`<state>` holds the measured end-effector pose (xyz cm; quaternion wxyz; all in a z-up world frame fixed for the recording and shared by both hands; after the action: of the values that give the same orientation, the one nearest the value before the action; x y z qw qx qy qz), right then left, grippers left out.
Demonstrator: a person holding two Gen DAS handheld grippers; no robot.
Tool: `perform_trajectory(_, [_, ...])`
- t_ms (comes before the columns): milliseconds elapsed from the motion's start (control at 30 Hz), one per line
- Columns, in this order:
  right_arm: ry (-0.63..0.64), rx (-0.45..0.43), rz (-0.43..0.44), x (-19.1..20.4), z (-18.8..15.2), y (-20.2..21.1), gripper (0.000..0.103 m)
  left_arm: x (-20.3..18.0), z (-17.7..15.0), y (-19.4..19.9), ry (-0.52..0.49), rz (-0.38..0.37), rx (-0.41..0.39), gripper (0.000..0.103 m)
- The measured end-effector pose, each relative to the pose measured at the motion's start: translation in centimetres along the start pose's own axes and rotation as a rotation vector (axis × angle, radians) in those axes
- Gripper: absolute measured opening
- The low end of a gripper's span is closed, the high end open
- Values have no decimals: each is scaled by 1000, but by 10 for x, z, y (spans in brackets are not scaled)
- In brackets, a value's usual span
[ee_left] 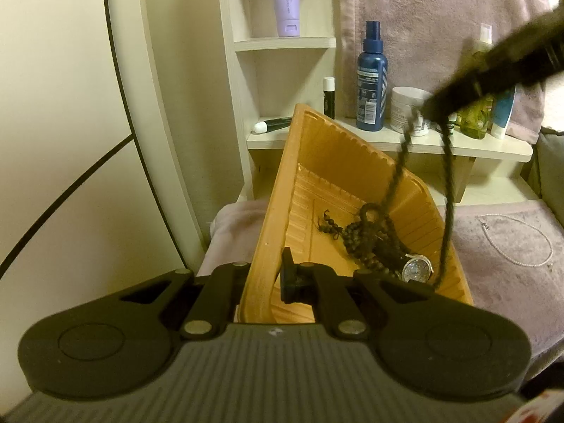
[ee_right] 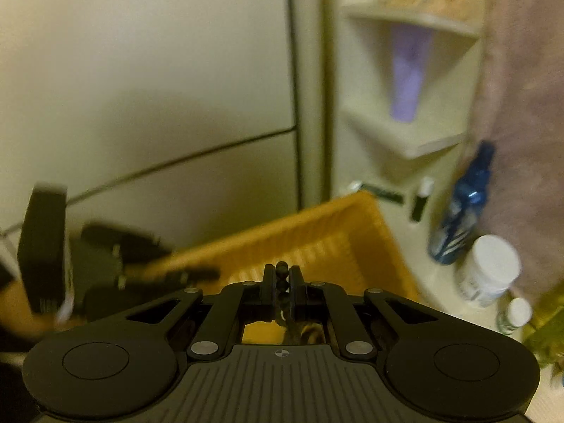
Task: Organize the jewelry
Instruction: 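Lower the dark bead strand into the tray and open the right gripper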
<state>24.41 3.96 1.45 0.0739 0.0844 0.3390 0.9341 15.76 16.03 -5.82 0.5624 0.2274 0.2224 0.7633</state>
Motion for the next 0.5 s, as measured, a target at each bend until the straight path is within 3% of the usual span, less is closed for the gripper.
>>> perform_trajectory(67, [68,29,64,10,-13,-8,7,0,0,0,-1,1,1,5])
perform_trajectory(267, [133,113,108,20,-46,-21,7,0,0,-2,-2,5,3,5])
perform_trajectory(500, [171,146,90,17,-57,-32,7,0,0,-2,-4,6,3,5])
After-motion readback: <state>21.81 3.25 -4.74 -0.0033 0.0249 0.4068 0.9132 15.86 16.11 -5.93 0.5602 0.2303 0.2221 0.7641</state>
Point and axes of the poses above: each gripper's, at about its wrist camera, not at the fingertips, and y roughly against the way its jaws point, x to its left, z to its top, the point moved 10 cm from there along -y, roughly the way its jaws point, and after that the axes turned 1 degree about z, right-handed, at the moved point
